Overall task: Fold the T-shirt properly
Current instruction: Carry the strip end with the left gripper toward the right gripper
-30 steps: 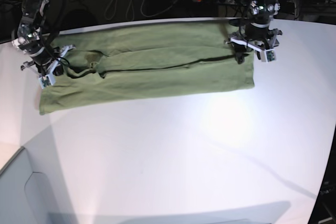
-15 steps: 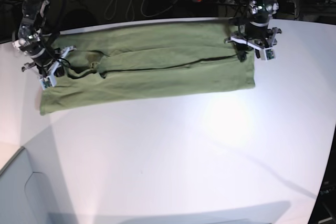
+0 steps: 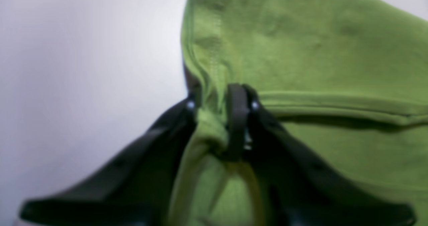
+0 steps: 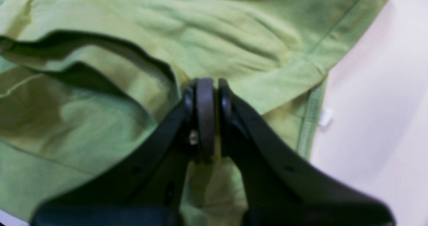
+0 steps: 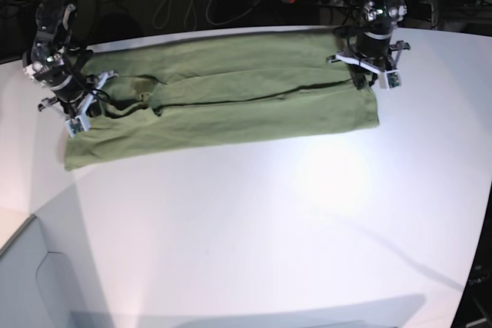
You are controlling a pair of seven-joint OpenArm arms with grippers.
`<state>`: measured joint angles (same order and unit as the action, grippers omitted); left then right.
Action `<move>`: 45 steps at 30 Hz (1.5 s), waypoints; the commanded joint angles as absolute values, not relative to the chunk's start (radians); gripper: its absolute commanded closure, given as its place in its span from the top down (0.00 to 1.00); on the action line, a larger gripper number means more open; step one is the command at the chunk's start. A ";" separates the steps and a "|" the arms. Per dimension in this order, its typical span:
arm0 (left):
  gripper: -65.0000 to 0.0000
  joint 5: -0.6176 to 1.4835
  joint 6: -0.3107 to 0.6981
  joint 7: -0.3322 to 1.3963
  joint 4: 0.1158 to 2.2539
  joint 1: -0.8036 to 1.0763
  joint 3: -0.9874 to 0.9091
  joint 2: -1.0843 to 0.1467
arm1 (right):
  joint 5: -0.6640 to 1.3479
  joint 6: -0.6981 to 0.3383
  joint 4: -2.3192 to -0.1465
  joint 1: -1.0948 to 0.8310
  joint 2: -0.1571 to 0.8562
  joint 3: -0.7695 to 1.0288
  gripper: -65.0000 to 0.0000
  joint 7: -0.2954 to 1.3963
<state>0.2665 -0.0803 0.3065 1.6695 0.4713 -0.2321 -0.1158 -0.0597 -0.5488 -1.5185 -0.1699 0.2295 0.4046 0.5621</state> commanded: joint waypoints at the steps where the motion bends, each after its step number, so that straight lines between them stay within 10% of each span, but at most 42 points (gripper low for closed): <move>1: 0.06 0.265 -0.085 0.328 1.681 0.483 -0.239 -0.117 | -0.054 -0.559 -1.532 -0.160 0.242 0.409 0.00 0.550; 20: 0.00 0.254 -0.093 0.331 1.949 0.479 -0.070 -0.004 | -0.054 -0.558 -1.532 -0.159 0.240 0.409 0.00 0.552; 45: 0.00 0.128 -0.097 0.326 1.647 0.222 0.456 0.035 | -0.054 -0.558 -1.532 -0.166 0.242 0.407 0.00 0.553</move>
